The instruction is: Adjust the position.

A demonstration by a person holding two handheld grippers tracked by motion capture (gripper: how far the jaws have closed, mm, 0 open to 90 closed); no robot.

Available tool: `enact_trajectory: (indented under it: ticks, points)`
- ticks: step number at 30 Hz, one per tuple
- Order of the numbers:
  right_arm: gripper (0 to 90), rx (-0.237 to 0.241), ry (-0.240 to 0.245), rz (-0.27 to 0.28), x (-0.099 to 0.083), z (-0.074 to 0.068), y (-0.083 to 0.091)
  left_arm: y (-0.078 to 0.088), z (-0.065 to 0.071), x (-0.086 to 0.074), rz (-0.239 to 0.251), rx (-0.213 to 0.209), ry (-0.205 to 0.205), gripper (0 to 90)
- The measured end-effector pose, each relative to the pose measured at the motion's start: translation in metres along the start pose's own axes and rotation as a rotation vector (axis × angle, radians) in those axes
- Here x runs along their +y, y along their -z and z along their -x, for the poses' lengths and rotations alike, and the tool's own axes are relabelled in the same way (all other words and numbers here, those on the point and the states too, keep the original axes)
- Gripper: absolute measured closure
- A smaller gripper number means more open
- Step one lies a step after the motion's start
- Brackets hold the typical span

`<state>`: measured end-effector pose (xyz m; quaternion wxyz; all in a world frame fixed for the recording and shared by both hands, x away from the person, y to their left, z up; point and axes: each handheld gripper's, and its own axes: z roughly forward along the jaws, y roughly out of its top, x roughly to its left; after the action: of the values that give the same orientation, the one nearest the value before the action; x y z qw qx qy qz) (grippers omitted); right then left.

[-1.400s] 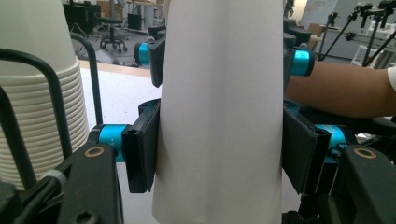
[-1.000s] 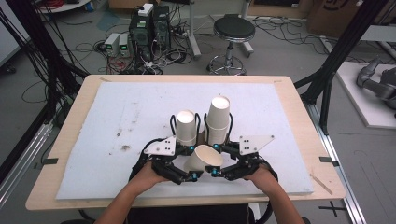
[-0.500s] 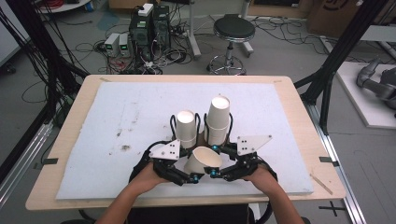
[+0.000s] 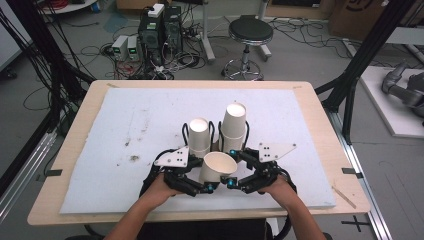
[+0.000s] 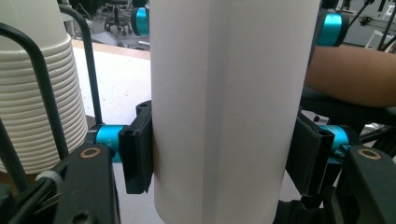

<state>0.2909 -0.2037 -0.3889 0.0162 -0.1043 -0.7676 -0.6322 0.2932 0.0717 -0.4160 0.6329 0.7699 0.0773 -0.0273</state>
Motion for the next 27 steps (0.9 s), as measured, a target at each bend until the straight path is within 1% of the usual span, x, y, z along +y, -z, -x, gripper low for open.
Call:
enact_trajectory:
  ticks: [3,4,5,6,7,8,9,10,11,12,13,14,16,19,21,23,24,26,27]
  points:
    - [29.1,0.003,-0.008,0.006,-0.0004,0.0006,-0.0003,-0.0021,0.0006,-0.0007,-0.005,-0.006,-0.006,36.0]
    - [33.9,0.011,0.0,0.004,-0.0003,0.0005,-0.0002,-0.0021,0.0006,-0.0007,-0.005,-0.006,-0.006,36.1]
    - [34.9,0.017,0.013,0.003,-0.0001,0.0001,-0.0001,-0.003,0.0011,-0.0011,-0.004,-0.008,-0.005,36.2]
    - [34.9,0.017,0.013,0.003,-0.0001,0.0001,-0.0001,-0.0038,0.0013,-0.0013,-0.005,-0.011,-0.006,36.2]
    - [37.7,0.02,0.038,-0.001,0.0004,-0.0007,0.0003,-0.0052,0.0018,-0.0013,-0.018,-0.009,-0.005,36.0]
    - [37.7,0.02,0.038,-0.001,0.0004,-0.0007,0.0003,-0.0052,0.0018,-0.0013,-0.018,-0.009,-0.005,35.2]
    - [38.8,0.019,0.056,-0.016,0.0006,-0.0009,0.0004,-0.0061,0.0023,-0.0011,-0.031,0.004,-0.009,33.5]
    - [39.2,0.01,0.064,-0.024,0.0008,-0.0014,0.0005,-0.0069,0.0026,-0.0007,-0.052,0.027,-0.013,28.8]
    - [39.4,0.0,0.074,-0.032,0.0013,-0.0016,0.0004,-0.0074,0.0027,-0.0002,-0.073,0.047,-0.014,26.0]
    - [39.6,-0.011,0.084,-0.047,0.0017,-0.002,0.0003,-0.0074,0.0029,0.0,-0.094,0.066,-0.028,26.0]
    - [39.6,-0.011,0.084,-0.047,0.0017,-0.002,0.0003,-0.0074,0.0029,0.0,-0.094,0.066,-0.028,26.2]
    - [39.6,-0.027,0.096,-0.072,0.0026,-0.003,-0.0004,-0.0071,0.003,-0.0001,-0.103,0.062,-0.038,27.7]
    - [39.6,-0.026,0.104,-0.084,0.0033,-0.0041,-0.002,-0.0073,0.0032,-0.0008,-0.112,0.055,-0.047,32.7]
    - [39.6,-0.025,0.102,-0.092,0.0037,-0.0049,-0.0042,-0.0079,0.0036,-0.0019,-0.115,0.048,-0.052,35.1]
    - [39.6,-0.022,0.099,-0.082,0.0036,-0.0052,-0.0055,-0.0078,0.0034,-0.0021,-0.114,0.044,-0.052,35.7]
    - [39.5,-0.018,0.103,-0.078,0.0035,-0.0051,-0.0061,-0.0083,0.0036,-0.0027,-0.104,0.034,-0.047,35.8]
    - [39.0,-0.015,0.097,-0.072,0.0035,-0.0057,-0.0066,-0.0084,0.0038,-0.0029,-0.1,0.032,-0.045,35.9]
    - [33.7,-0.021,0.08,-0.053,0.0028,-0.0058,-0.0081,-0.0084,0.0035,-0.0031,-0.082,0.032,-0.035,35.6]
    - [33.7,-0.021,0.08,-0.053,0.0028,-0.0058,-0.0081,-0.0084,0.0035,-0.0031,-0.082,0.032,-0.035,35.5]
